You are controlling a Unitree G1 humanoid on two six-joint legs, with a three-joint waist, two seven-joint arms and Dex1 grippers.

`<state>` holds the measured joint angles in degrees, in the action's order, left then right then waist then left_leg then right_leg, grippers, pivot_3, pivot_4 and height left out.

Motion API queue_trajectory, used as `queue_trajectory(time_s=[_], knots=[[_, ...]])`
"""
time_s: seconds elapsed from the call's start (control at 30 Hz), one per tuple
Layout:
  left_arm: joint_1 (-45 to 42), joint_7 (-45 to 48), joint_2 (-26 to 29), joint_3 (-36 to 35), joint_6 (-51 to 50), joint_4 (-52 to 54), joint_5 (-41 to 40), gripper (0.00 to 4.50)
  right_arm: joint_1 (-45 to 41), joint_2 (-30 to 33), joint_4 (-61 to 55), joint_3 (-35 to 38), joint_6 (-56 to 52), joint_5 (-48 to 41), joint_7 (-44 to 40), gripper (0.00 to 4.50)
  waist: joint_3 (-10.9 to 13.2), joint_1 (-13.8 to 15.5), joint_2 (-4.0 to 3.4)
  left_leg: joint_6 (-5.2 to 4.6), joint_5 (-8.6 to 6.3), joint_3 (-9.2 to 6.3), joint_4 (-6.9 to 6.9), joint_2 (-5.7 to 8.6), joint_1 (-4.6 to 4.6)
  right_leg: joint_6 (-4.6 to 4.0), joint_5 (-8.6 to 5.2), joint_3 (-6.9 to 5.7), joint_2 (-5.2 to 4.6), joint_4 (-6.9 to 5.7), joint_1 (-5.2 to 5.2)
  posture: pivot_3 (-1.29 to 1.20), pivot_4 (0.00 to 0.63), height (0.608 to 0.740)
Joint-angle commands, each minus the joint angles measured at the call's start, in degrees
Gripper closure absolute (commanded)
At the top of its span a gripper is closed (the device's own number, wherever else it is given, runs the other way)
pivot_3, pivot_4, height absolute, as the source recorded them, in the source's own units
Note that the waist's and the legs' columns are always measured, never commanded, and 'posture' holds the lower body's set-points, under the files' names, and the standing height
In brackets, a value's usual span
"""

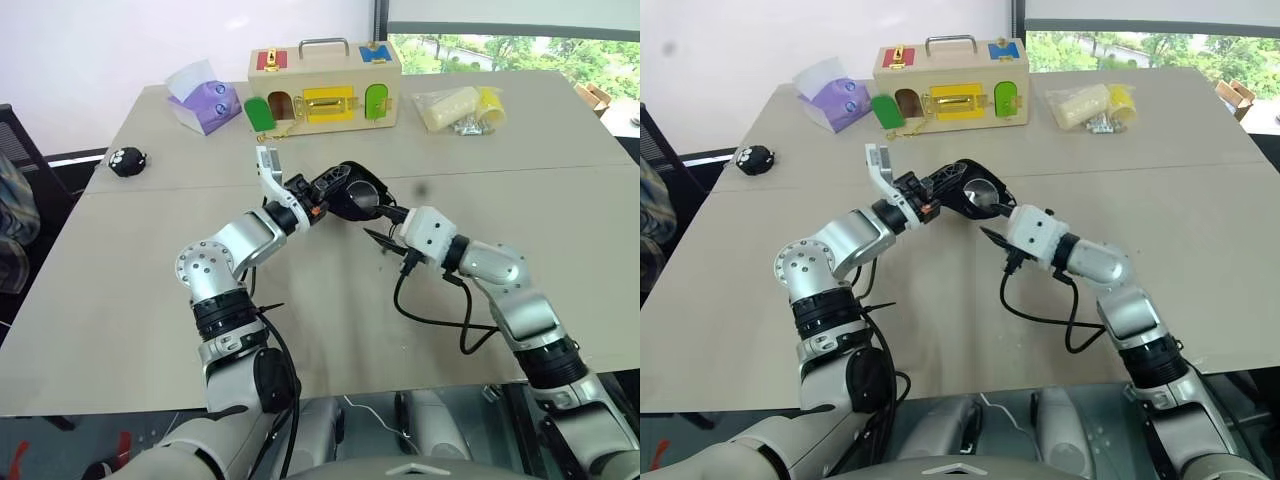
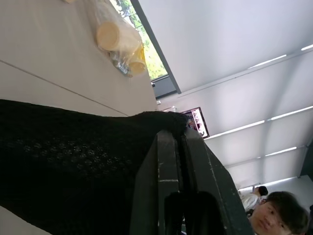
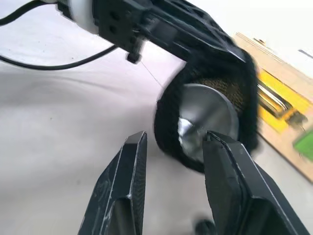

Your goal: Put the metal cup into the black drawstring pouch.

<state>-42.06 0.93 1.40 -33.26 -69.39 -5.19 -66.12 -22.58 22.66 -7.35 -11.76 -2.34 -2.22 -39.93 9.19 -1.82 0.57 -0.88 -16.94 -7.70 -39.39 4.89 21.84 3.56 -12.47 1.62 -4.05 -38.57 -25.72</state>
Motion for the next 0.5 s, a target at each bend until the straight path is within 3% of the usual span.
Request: queue_trajectory(time_s=[0.03,0.17,0.5], knots=[[-0.4,0.2,0.9,1.1,1.2,0.3,-2.4,4.50,1.1,0.0,-0.2,5.9,-1.9,-3.3,2.7,2.72,0.0,0.0,0.00,0.00,0.00,-0.01,0.00,-0.01,-0.01,0.00,0.00,0.00,0.00,-0.01,0.00,0.00,0.150,0.710],[-0.5,0.3,1.4,1.7,1.7,-0.2,-2.7,4.50,1.6,-0.8,5.4,5.4,-6.7,-2.3,4.5,2.72,0.0,0.0,0.03,0.00,0.00,0.03,0.00,-0.02,-0.02,-0.01,0.00,0.03,-0.01,-0.02,0.00,0.00,0.150,0.710],[-0.8,0.2,2.6,3.0,3.5,-0.7,-3.6,4.50,-2.3,-11.1,15.2,6.0,-13.9,-5.2,9.6,2.72,0.0,-0.1,0.02,0.00,0.00,0.04,0.01,-0.03,-0.02,-0.02,0.00,0.05,-0.01,-0.03,-0.02,0.00,0.150,0.710]])
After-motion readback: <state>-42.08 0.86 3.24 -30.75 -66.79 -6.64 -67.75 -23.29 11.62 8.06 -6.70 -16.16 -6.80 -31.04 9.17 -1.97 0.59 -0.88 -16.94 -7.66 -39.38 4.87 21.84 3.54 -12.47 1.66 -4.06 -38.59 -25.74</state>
